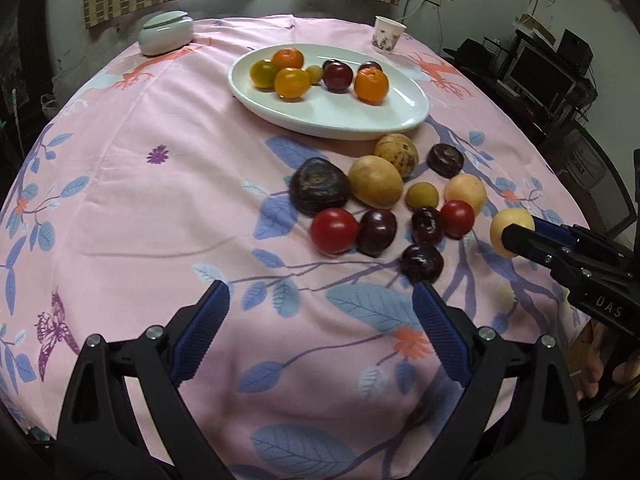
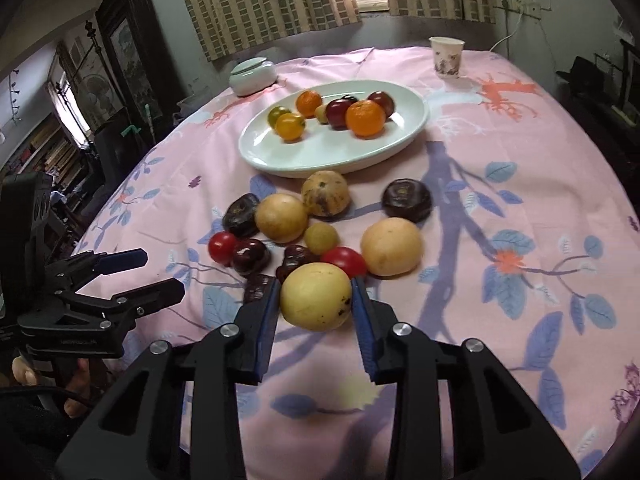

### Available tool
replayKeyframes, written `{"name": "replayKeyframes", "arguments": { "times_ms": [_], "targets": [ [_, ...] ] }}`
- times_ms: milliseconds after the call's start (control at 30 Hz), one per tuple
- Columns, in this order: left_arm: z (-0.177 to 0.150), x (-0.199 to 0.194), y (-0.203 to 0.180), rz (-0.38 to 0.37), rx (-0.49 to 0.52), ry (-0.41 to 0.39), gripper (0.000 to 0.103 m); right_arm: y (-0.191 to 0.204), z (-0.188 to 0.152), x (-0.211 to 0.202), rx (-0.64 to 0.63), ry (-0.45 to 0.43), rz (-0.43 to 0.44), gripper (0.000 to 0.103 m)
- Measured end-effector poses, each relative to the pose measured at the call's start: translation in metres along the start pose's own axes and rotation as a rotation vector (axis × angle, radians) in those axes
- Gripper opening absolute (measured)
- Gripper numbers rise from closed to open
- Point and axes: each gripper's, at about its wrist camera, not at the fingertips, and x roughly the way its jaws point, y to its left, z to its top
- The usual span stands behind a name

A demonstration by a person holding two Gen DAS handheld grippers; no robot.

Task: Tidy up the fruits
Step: 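Grasp a dark plum with the left tool while the right tool grasps a yellow pear, then carry the dark plum and yellow pear onto the white plate and release both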

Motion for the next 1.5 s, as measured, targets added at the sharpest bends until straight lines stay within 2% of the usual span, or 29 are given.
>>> {"name": "replayKeyframes", "arguments": {
  "times_ms": [167, 267, 333, 400, 533, 567, 600, 633, 700, 967, 1500],
  "targets": [
    [0.002, 0.019, -0.038, -0.023, 0.076, 0.031, 0.094, -0.032, -0.021, -0.002, 0.073, 0.040, -0.015, 0.036],
    [0.004, 0.029, -0.056, -0.023, 0.099, 0.032, 0.089, -0.044, -0.030, -0.002, 0.106, 0.049, 0.013, 0.036],
    [0.005, 0.040, -0.060, -0.022, 0.099, 0.062, 0.069, -0.048, -0.031, -0.005, 0.111, 0.041, 0.025, 0.036],
    [0.007, 0.045, -0.063, 0.007, 0.095, 0.052, 0.063, -0.050, -0.032, -0.007, 0.108, 0.036, 0.030, 0.036],
    [0.011, 0.049, -0.065, 0.024, 0.076, 0.035, 0.062, -0.051, -0.033, -0.008, 0.103, 0.035, 0.047, 0.036],
    [0.011, 0.048, -0.066, 0.047, 0.074, 0.029, 0.055, -0.051, -0.033, -0.009, 0.103, 0.034, 0.050, 0.036],
    [0.011, 0.047, -0.066, 0.055, 0.076, 0.025, 0.039, -0.050, -0.033, -0.010, 0.103, 0.034, 0.053, 0.036],
    [0.011, 0.045, -0.066, 0.026, 0.075, 0.026, 0.032, -0.050, -0.033, -0.010, 0.103, 0.034, 0.055, 0.036],
    [0.011, 0.041, -0.065, -0.004, 0.077, 0.035, 0.031, -0.048, -0.033, -0.010, 0.102, 0.034, 0.055, 0.036],
    [0.004, 0.017, -0.057, 0.000, 0.089, -0.027, 0.031, -0.030, -0.025, -0.007, 0.081, 0.038, 0.067, 0.036],
    [0.001, -0.012, 0.002, -0.023, -0.003, -0.096, 0.031, 0.024, -0.005, 0.002, -0.004, 0.041, 0.057, 0.036]
  ]
}}
